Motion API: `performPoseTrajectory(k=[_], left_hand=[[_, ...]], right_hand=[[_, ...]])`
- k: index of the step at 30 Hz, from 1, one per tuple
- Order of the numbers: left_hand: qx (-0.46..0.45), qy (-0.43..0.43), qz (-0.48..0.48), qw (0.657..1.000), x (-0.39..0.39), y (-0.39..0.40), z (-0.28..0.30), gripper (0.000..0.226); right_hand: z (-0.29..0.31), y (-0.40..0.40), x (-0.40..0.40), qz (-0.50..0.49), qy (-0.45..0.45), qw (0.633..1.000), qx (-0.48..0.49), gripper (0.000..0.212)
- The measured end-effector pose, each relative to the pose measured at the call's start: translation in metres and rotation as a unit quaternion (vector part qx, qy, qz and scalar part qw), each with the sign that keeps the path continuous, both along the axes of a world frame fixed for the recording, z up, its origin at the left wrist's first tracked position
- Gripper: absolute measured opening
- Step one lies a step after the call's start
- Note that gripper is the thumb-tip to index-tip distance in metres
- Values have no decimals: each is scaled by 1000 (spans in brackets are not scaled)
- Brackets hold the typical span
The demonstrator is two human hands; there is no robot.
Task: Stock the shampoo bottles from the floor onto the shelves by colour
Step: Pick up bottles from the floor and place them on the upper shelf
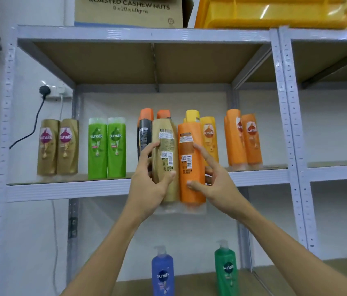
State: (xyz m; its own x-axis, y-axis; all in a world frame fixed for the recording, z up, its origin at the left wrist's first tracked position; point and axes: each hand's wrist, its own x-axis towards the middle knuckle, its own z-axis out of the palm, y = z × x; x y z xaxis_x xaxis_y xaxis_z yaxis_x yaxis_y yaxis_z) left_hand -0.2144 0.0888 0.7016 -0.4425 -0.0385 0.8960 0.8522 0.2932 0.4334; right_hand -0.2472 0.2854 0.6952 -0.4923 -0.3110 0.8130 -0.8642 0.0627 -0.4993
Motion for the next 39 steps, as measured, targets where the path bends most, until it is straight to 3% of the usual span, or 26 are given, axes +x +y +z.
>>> performPoseTrajectory(k=[9, 17, 25, 32, 39], left_hand=[[-21, 52, 42, 998, -37, 67, 36, 76], [18, 69, 70, 995, -75, 126, 62, 77], [-26, 80, 97, 992, -115, 144, 69, 79], [-14, 127, 101, 987, -130, 159, 74, 76], [-5, 114, 119, 986, -153, 171, 63, 77]], right_hand=[[31, 60, -22, -55, 45, 997, -15, 83], [47, 119, -48, -154, 69, 985, -36, 84], [69, 162, -58, -253, 99, 961, -39, 81], [80, 180, -87, -329, 94, 939, -38, 80], [66, 180, -120, -358, 66, 931, -16, 82]])
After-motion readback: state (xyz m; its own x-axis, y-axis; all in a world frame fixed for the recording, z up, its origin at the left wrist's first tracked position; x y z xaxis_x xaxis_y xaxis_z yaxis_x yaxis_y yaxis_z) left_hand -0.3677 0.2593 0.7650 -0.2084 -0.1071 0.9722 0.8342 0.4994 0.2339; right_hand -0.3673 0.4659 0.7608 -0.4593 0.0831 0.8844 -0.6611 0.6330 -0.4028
